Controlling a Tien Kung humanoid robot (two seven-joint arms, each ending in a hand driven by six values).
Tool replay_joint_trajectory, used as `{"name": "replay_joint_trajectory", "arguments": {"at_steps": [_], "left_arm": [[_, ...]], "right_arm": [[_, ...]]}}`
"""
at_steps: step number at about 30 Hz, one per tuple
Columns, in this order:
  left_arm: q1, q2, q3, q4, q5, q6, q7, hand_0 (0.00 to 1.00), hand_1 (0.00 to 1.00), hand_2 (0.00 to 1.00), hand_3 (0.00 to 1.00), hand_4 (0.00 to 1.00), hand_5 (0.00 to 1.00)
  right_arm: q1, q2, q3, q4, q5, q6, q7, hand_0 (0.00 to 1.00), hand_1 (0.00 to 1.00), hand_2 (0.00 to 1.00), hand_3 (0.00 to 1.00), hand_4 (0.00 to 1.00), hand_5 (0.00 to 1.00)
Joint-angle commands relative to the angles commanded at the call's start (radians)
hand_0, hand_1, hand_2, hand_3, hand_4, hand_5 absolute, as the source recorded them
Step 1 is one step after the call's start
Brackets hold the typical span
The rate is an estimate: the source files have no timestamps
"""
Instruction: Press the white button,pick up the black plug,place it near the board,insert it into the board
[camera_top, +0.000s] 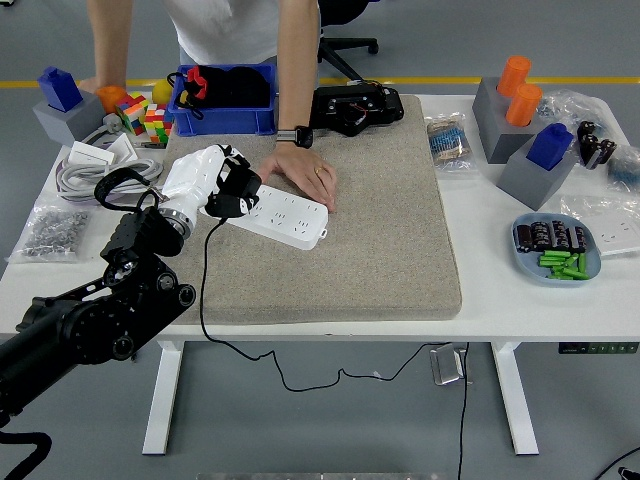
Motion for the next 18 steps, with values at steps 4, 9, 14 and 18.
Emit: {"name": "replay_joint_trajectory", "arguments": {"at_steps": [4,9,14,18], "left_arm": [[-0.015,-0.010,0.021,0.041,-0.002,0.000,-0.002,0.294,0.210,0.226,0.356,0.461,0.002],[-0.028,-0.013,0.039,0.071,0.002,0.000,-0.003,0.294,0.210,0.226,0.356,0.461,0.002],[-0.035,-0.009,0.051,0.093,0.004,-0.003,-0.003,0.296,0.212,0.228,0.360,0.468,0.002],[-0.035,-0.003,0.059,0.102,0.007,-0.005,-0.004,0.295,0.212,0.227,0.359,0.465,0.002]], "right_arm": [[0.000,0.000,-0.003,0.000,0.001,0.000,0.000,0.763,0.641,0.622,0.606,0.657,0.412],[0.000,0.001,-0.002,-0.001,0.001,0.000,0.000,0.763,0.641,0.622,0.606,0.657,0.412],[0.002,0.001,-0.001,0.000,0.001,-0.001,0.000,0.763,0.640,0.622,0.605,0.657,0.412],[0.001,0.001,-0.001,0.000,0.001,-0.001,0.000,0.763,0.641,0.622,0.605,0.656,0.412]]}}
